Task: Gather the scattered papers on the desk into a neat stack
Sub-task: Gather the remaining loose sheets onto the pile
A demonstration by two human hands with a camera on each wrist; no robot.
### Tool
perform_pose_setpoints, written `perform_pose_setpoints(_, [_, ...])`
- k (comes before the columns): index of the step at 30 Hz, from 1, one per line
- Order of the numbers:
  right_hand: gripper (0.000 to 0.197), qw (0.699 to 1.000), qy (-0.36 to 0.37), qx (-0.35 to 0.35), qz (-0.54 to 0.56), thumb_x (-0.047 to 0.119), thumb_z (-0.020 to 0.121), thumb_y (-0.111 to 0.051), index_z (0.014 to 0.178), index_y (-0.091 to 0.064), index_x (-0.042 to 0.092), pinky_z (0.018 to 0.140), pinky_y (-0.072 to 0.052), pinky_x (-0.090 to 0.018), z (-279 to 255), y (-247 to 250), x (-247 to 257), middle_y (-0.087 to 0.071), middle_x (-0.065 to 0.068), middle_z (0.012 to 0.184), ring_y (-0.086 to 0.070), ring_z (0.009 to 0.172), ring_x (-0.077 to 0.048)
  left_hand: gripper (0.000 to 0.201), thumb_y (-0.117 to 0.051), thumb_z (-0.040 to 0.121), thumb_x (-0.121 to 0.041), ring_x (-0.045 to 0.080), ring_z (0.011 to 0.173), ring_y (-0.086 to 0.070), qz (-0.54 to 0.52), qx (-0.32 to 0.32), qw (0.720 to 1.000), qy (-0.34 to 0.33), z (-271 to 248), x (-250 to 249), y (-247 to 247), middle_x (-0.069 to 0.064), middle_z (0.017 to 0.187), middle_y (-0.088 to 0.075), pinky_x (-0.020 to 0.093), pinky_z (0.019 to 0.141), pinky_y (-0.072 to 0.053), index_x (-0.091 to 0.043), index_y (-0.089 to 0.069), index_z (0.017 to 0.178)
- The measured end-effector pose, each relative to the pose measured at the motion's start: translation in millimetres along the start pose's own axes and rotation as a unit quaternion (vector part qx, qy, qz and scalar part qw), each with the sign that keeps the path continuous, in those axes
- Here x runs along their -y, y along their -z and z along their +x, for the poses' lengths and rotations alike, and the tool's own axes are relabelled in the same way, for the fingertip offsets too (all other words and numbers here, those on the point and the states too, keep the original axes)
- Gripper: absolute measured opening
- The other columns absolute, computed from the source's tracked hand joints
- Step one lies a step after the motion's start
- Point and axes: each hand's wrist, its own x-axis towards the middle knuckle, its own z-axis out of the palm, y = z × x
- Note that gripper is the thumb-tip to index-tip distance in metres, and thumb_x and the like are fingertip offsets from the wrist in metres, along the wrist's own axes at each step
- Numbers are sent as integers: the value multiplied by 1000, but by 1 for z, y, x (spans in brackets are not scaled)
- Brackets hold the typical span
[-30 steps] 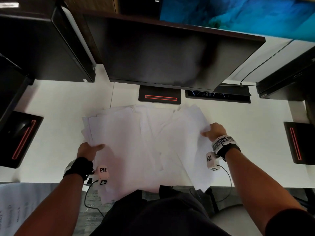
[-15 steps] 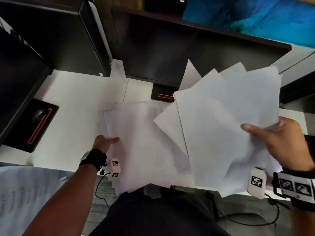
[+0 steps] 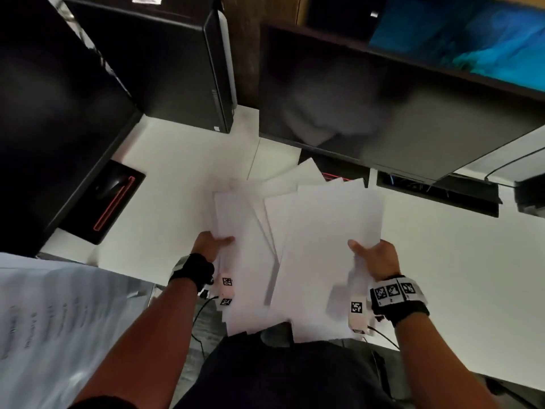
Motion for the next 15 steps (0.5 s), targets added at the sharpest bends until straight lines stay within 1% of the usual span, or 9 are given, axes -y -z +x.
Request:
perform_pose_setpoints(2, [48,996,-36,-20,-74,44,80,-76,101,-70,1,75,-47,-32,4,-4,-15,-73,-18,101,-68,98,-35,38,-79,84,-16,23,93,-63,2,-3,1000,-6,-3,0,1,13,102,-68,27,80,-44,7,-67,112])
perform_pose_setpoints(3, [49,994,-54,-28,-89,43,81,-75,105,-69,1,77,-47,-32,4,-8,-19,-72,-19,105,-67,100,-35,38,-80,84,-17,26,95,-65,0,-7,1000,-7,-3,2,1,14,104,-69,28,80,-44,6,-67,112])
perform_pose_setpoints(5, [49,993,-69,-33,-87,42,80,-75,110,-69,3,85,-53,-37,8,-17,-26,-72,-19,110,-66,102,-36,40,-80,84,-20,32,102,-68,0,-10,1000,-4,1,5,1,20,109,-71,28,80,-46,5,-68,113])
perform_pose_setpoints(6, [49,994,-65,-31,-81,41,80,-76,111,-68,4,88,-54,-40,9,-22,-25,-72,-18,110,-67,103,-36,41,-80,84,-20,33,103,-67,3,-8,1000,-4,1,5,1,21,111,-71,28,80,-46,5,-68,113])
perform_pose_setpoints(8, [47,997,-51,-13,-61,38,79,-77,113,-68,5,90,-54,-41,12,-39,-20,-72,-17,112,-67,104,-35,40,-78,86,-22,29,99,-66,9,-6,1000,-12,1,4,1,17,107,-70,28,79,-45,6,-67,113])
perform_pose_setpoints(10, [52,998,-41,32,-30,38,77,-80,117,-66,8,93,-53,-41,12,-58,-11,-71,-13,114,-66,108,-32,41,-77,87,-29,25,93,-65,6,-7,1000,-13,1,3,0,12,100,-68,28,77,-45,4,-67,109])
perform_pose_setpoints(12, [66,997,-43,57,-11,42,74,-82,128,-57,12,95,-53,-40,12,-77,-3,-68,-9,121,-65,111,-30,47,-76,86,-40,28,92,-67,3,-10,1000,-13,3,5,1,14,97,-70,30,77,-47,3,-68,104])
perform_pose_setpoints(14, [80,996,-74,39,18,41,74,-81,140,-41,19,97,-53,-42,9,-89,5,-62,-9,129,-64,112,-32,52,-78,83,-44,29,91,-69,-9,-7,1000,-13,4,7,0,15,96,-72,30,77,-49,4,-69,103])
perform_pose_setpoints(15, [85,997,-75,23,13,38,77,-78,145,-32,21,101,-50,-42,7,-93,9,-60,-11,134,-62,116,-33,50,-80,81,-41,27,90,-70,-19,-5,1000,-12,3,7,0,13,96,-73,27,76,-51,2,-70,103])
